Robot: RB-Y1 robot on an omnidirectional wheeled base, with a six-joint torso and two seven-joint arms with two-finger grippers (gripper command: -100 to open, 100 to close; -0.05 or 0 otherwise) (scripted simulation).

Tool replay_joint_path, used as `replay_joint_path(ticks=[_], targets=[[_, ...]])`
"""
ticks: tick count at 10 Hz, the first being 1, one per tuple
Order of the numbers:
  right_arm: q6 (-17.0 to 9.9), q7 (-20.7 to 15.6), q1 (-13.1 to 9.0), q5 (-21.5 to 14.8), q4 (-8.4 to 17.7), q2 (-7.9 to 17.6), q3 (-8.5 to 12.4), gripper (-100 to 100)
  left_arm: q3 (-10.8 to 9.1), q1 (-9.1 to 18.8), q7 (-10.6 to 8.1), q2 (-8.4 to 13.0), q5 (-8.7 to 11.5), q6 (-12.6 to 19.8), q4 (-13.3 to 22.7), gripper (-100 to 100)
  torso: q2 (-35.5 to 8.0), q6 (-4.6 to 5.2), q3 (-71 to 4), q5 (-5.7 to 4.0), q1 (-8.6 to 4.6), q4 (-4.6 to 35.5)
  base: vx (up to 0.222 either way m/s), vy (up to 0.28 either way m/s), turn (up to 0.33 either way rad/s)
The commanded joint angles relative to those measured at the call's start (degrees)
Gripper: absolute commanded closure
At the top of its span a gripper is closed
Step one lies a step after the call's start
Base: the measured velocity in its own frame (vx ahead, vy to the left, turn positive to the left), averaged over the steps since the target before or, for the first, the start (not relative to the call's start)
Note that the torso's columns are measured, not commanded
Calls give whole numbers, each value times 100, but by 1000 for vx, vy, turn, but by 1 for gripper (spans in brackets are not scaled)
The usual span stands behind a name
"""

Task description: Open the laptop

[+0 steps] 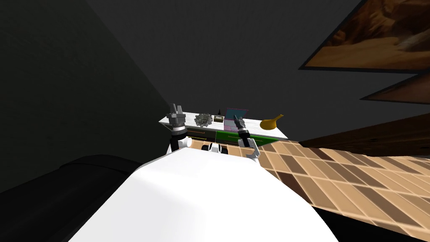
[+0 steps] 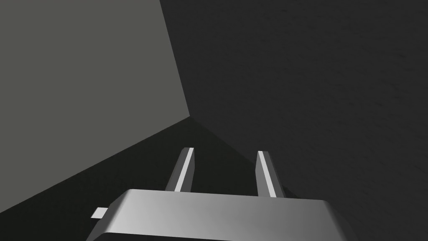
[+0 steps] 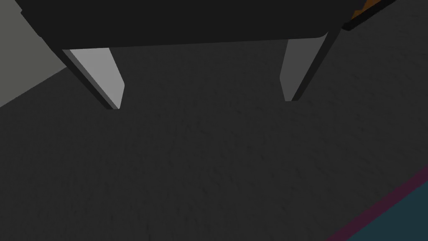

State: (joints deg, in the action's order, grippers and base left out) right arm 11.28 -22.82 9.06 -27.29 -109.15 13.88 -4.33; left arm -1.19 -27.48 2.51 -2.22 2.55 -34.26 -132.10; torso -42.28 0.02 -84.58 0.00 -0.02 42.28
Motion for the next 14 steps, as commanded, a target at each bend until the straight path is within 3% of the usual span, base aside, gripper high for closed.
replay_joint_path(ticks=[1, 2, 4, 7, 9, 10, 13, 14], targets=[[-324, -419, -303, -425, 385, 136, -1, -100, 0, 0, 0, 0, 0, 0, 0, 0, 0, -2, 1, -2, -3, 0, 36, 101, 94], [-324, -488, -303, -474, 388, 136, -1, -100, 0, 0, 0, 0, 0, 0, 0, 0, 2, -4, -1, 1, 10, -1, 34, 75, 26], [-602, -861, -606, -859, 770, 248, -7, -100, 0, 0, 0, 0, 0, 0, 0, 0, -4, -2, 3, -3, -7, 1, 31, 64, 64], [-742, -1144, -758, -1116, 1027, 310, -10, -100, 0, 0, 0, 0, 0, 0, 0, 0, 0, -2, 0, -1, 2, 0, 34, 59, 36], [-1016, -1511, -1056, -1503, 1387, 444, -15, -100, 0, 0, 0, 0, 0, 0, 0, 0, -4, -2, 3, -1, 3, 1, 32, 70, 66], [-1016, -1570, -1056, -1533, 1458, 444, -15, -100, 0, 0, 0, 0, 0, 0, 0, 0, 2, -3, -1, 2, 8, 0, 36, 69, 36], [-1402, -2107, -1475, -2095, 2069, 674, -22, -100, 0, 0, 0, 0, 0, 0, 0, 0, 1, -2, 0, 0, 2, 0, 40, 79, 73], [-1402, -2167, -1475, -2116, 2069, 674, -22, -100, 0, 0, 0, 0, 0, 0, 0, 0, 1, -3, 0, 1, 9, 0, 33, 66, 17]])
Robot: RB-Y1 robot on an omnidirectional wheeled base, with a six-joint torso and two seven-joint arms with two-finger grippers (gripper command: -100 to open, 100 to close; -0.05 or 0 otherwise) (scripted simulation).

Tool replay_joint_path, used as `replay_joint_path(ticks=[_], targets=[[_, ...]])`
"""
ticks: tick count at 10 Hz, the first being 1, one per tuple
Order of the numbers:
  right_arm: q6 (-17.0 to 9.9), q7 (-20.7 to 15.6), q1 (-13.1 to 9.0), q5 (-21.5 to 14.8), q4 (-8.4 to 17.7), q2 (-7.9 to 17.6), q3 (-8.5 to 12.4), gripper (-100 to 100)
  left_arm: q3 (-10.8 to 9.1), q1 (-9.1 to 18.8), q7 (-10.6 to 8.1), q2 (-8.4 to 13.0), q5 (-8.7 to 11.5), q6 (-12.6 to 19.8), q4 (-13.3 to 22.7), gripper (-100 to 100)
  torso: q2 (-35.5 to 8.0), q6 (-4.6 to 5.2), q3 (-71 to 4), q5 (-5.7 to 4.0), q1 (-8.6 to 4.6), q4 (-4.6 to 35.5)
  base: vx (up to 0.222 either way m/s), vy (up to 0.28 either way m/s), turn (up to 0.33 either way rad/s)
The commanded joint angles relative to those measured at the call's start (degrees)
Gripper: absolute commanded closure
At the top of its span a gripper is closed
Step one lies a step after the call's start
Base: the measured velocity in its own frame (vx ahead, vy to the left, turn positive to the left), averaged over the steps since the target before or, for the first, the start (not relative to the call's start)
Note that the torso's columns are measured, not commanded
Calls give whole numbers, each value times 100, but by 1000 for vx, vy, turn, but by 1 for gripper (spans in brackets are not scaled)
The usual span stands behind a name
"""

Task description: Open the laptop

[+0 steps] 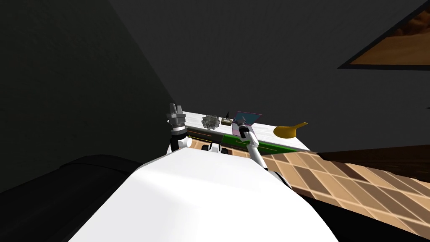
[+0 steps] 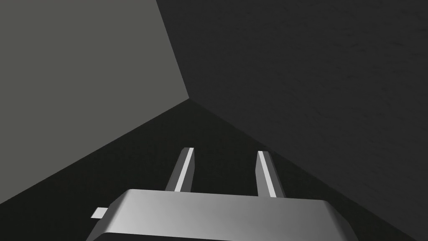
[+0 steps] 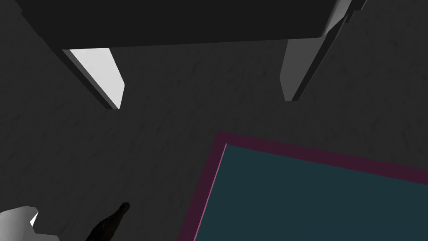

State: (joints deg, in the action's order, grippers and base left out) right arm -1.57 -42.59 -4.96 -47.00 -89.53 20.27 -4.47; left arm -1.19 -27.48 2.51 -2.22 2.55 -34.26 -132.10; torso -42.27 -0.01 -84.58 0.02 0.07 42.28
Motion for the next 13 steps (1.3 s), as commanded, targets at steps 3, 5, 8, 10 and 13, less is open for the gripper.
replay_joint_path(ticks=[3, 5, 8, 10, 13], targets=[[-447, -705, -433, -649, 622, 265, -16, -100, 0, 0, 0, 0, 0, 0, 0, 0, -2, 0, 1, -3, -9, 0, 36, 62, 57], [-625, -986, -626, -924, 890, 406, -20, -100, 0, 0, 0, 0, 0, 0, 0, 0, 2, 1, -1, 0, -3, 0, 44, 75, 53], [-815, -1289, -833, -1222, 1170, 578, -25, -100, 0, 0, 0, 0, 0, 0, 0, 0, -2, 1, 2, -3, -11, 1, 32, 61, 39], [-864, -1331, -869, -1253, 1196, 608, -52, -100, -1, 0, 0, 1, 0, 0, 0, 0, -4, 0, 2, -4, -12, 1, 18, 30, 25], [-1008, -850, -906, -1653, 1626, 824, 269, -100, -1, 1, 0, 1, 0, 1, 1, 0, 1, -5, 0, -9, -24, -3, -74, -29, 312]])
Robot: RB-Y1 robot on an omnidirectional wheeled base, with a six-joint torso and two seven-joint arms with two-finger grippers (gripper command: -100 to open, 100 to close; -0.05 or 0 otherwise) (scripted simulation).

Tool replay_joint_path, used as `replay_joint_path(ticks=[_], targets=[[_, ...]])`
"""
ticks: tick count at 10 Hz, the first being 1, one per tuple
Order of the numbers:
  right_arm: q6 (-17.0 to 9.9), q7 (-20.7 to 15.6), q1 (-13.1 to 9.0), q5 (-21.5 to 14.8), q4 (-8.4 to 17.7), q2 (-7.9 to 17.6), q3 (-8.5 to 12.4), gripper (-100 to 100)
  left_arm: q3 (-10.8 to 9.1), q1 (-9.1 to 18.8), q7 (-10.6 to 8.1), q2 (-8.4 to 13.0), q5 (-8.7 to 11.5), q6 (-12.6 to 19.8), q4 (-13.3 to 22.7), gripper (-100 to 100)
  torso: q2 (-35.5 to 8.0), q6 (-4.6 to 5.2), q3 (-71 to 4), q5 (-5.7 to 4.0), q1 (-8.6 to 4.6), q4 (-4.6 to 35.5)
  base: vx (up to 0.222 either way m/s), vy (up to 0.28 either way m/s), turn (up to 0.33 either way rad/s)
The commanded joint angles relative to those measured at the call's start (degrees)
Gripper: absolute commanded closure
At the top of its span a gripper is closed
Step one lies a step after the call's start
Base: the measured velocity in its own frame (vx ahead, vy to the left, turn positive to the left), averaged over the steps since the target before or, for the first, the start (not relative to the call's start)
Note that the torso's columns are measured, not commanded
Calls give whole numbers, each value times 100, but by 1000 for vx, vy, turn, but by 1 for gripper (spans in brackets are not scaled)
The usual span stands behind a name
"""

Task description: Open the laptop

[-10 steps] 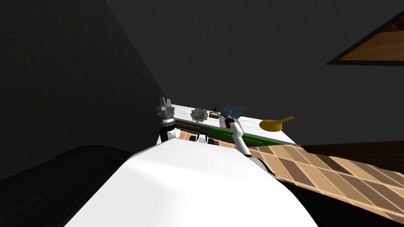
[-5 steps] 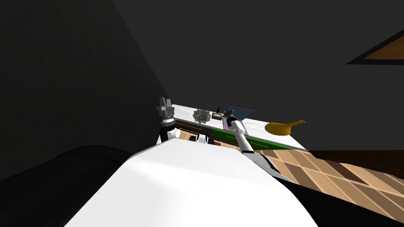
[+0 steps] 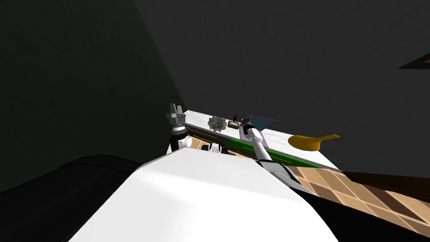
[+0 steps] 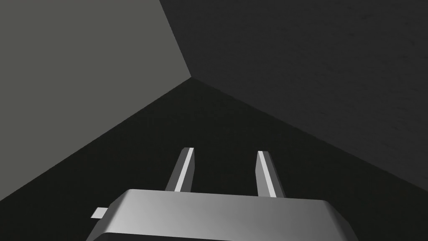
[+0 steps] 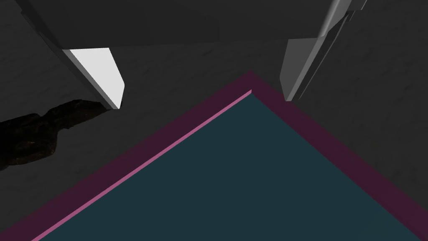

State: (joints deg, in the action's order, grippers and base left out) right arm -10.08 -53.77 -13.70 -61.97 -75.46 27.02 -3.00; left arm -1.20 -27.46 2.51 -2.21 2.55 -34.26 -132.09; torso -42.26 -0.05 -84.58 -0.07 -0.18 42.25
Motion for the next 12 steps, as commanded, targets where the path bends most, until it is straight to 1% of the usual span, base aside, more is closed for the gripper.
replay_joint_path(ticks=[1, 2, 3, 4, 5, 6, 7, 8, 9, 10, 11, 12], targets=[[-217, 406, -47, -299, 350, 255, 285, -100, 0, 1, 0, 0, 0, 0, 0, 0, -3, 0, 1, 3, 7, 2, -124, -67, 425], [-217, 522, -47, -349, 429, 255, 285, -100, 0, 1, 0, 0, 0, 0, 0, 0, -4, 7, 2, 4, 1, 4, -100, -45, 244], [-277, 773, -61, -543, 640, 361, 448, -100, 0, 0, 0, 0, 0, 0, 0, 0, 5, 9, -2, 5, 13, 1, -107, -26, 412], [-277, 770, -61, -423, 578, 361, 448, -100, 0, 1, 0, 0, 0, 0, 0, 0, 1, 2, -2, 10, 23, 3, -83, -24, 200], [-277, 776, -61, -490, 640, 361, 448, -100, 0, -1, 0, 0, 0, 0, 0, 0, 7, 10, -4, 10, 22, 1, -29, -7, -17], [-277, 776, -61, -543, 640, 361, 448, -100, -1, -2, 0, 0, 0, 0, 0, 0, 17, 10, -10, 8, 22, -2, 1, 7, -29], [-337, 1031, -76, -737, 850, 468, 611, -100, -1, -2, 0, 0, 0, 0, -1, 0, 18, 5, -11, 9, 23, -3, -40, 1, 379], [-337, 1031, -76, -737, 850, 468, 611, -100, 0, 0, 0, 0, 0, 0, 0, 0, 11, -20, -7, 7, 21, -1, -65, -19, 225], [-337, 1031, -76, -737, 850, 468, 611, -100, -1, -1, 0, 0, 0, 0, 0, 0, 2, -1, -1, 6, 14, 2, -38, -14, -26], [-397, 1252, -90, -931, 1061, 574, 773, -100, -1, -2, 0, 0, 0, 0, 0, 0, 3, 8, -1, 6, 13, 2, -80, -8, 331], [-397, 1286, -90, -931, 1061, 574, 773, -100, 0, 0, 0, 0, 0, 0, 0, 0, -10, -3, 6, 7, 19, 5, -78, -15, 237], [-457, 1534, -105, -1124, 1272, 680, 936, -100, -1, -1, 0, 0, 0, 0, 0, 0, -5, 1, 4, 9, 19, 5, -95, -22, 381]])
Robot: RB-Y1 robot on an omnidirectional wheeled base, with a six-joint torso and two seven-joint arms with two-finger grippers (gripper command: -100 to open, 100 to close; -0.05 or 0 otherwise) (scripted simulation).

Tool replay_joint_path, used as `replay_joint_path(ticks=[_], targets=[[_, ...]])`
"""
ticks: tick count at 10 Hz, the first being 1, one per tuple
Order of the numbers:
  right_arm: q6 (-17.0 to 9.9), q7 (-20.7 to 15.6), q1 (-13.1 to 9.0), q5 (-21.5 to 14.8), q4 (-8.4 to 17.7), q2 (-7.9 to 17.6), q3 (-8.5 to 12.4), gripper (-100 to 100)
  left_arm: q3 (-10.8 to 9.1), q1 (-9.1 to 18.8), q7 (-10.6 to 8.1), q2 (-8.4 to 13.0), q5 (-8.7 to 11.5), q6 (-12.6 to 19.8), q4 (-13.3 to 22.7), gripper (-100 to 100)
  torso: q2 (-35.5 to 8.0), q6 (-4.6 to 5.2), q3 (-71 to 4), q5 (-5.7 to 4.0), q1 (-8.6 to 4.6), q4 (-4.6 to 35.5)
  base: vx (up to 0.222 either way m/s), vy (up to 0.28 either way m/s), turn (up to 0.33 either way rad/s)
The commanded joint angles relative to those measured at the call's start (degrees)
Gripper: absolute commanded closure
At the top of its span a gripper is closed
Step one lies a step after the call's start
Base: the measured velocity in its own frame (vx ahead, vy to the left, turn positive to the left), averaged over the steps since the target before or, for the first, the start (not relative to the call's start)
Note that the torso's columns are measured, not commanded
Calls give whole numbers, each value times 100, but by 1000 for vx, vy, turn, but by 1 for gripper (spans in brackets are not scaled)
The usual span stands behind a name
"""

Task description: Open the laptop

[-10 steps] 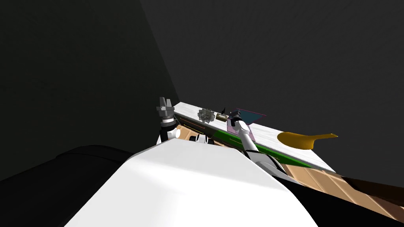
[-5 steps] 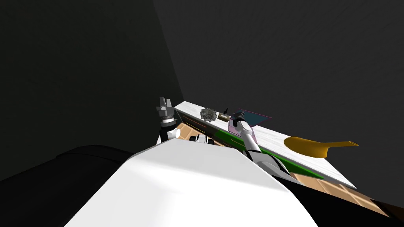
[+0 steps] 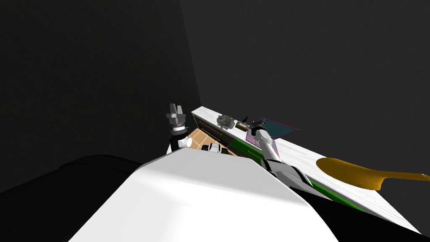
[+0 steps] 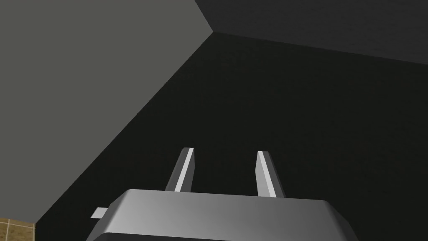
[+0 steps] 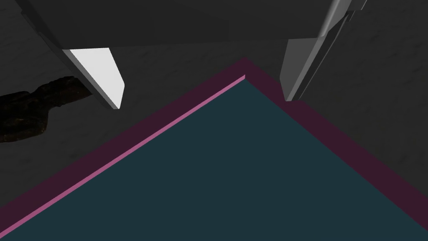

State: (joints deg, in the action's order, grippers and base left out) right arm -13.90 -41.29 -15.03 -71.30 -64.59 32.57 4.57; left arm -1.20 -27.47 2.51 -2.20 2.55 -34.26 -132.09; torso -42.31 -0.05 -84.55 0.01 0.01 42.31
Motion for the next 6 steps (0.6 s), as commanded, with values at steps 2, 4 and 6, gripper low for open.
replay_joint_path(ticks=[2, 4, 6], targets=[[-134, 438, 13, -326, 395, 231, 342, -100, 0, 0, 0, 0, 0, 0, 0, 0, 7, 5, -4, 0, -1, -1, -91, -9, 261], [-134, 547, 13, -385, 395, 231, 342, -100, 0, -1, 0, 0, 0, 0, 0, 0, 15, 4, -10, 0, -1, -5, -53, -3, 82], [-194, 801, -1, -579, 606, 338, 505, -100, 0, 0, 0, 0, 0, 0, 0, 0, 12, -12, -9, -2, -1, -5, -63, 0, 259]])
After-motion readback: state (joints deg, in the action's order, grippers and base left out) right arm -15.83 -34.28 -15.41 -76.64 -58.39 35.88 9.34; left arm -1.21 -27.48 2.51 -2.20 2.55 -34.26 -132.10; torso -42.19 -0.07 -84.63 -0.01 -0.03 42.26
